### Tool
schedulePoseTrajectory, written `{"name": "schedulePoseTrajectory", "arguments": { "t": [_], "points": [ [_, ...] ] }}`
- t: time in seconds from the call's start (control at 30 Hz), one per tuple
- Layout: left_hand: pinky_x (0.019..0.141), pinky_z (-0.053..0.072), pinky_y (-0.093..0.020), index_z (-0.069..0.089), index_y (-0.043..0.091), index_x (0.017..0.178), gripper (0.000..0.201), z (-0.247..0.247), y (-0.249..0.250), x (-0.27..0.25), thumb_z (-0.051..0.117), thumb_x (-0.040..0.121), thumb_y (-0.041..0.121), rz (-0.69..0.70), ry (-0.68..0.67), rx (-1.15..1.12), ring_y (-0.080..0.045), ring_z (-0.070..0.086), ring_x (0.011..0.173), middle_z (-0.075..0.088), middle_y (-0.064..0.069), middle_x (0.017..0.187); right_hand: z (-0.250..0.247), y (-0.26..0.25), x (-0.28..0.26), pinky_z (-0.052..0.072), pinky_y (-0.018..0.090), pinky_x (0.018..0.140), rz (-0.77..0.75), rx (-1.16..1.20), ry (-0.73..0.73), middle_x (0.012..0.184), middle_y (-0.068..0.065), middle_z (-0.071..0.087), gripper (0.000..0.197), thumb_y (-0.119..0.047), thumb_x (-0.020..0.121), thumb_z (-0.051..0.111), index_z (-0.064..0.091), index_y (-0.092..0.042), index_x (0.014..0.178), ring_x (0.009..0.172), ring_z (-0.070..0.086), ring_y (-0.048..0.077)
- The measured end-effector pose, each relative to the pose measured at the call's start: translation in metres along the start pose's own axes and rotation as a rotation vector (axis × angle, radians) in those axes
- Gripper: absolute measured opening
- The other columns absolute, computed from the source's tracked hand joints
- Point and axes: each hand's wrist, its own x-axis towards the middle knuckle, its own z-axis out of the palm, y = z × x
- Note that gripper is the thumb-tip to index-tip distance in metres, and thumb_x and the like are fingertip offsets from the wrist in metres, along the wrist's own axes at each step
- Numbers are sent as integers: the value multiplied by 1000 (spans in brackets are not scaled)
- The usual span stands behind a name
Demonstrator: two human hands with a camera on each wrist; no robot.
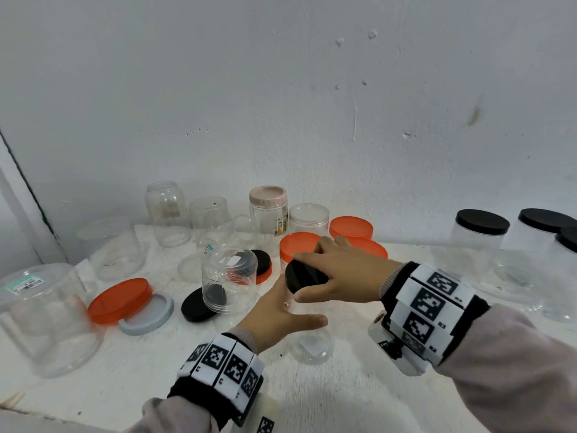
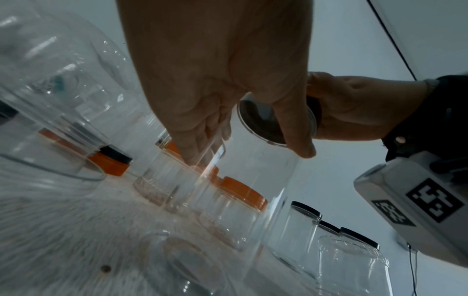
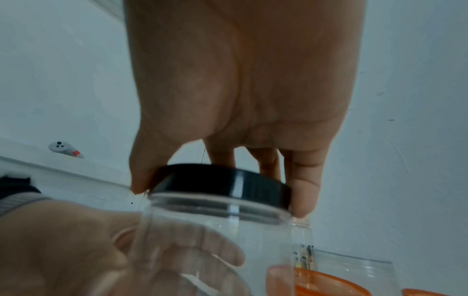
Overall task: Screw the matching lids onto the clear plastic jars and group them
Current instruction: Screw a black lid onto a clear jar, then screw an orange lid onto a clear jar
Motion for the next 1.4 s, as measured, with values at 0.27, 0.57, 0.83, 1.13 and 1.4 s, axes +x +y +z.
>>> {"name": "schedulePoseTrajectory", "arguments": {
  "t": [0.27, 0.57, 0.83, 1.13, 1.4],
  "points": [
    [89, 36, -9, 32, 48, 135, 89, -3, 2, -1, 84, 64, 33, 5, -39, -11, 13, 42, 121, 52, 31, 128, 27, -2, -10, 34, 38, 97, 45, 74, 126, 138, 7, 30, 64, -57, 93, 42, 24, -30, 148, 117, 27, 29],
    [103, 37, -19, 28, 45, 138, 91, 4, 10, -5, 83, 71, 19, 33, -73, 66, 10, 46, 122, 51, 27, 132, 37, 3, -34, 33, 41, 102, 32, 214, 184, 148, 2, 19, 68, -56, 93, 46, 19, -29, 149, 123, 31, 35],
    [97, 31, -12, 26, 63, 120, 89, 7, 16, -1, 85, 54, 53, 45, -104, 171, 23, 39, 115, 44, 47, 120, 32, 60, -82, 27, 41, 111, 88, 266, 113, 155, -11, 12, 84, -48, 88, 61, 4, -41, 150, 136, 17, 18],
    [103, 39, -26, 29, 40, 137, 113, -1, 20, 3, 83, 39, 62, 2, -51, 197, -3, 46, 124, 47, 23, 133, 33, 170, -130, 23, 48, 110, 759, 55, 143, 153, 4, 27, 78, -73, 82, 47, 29, -33, 146, 139, 22, 30],
    [81, 40, -6, 33, 46, 126, 87, 76, 65, 47, 85, 56, 43, 162, -109, 142, 16, 46, 112, 50, 31, 122, 49, 185, -137, 31, 53, 107, 912, 254, 115, 148, 12, 28, 91, -69, 76, 60, 19, -33, 149, 138, 20, 37]
  ]
}}
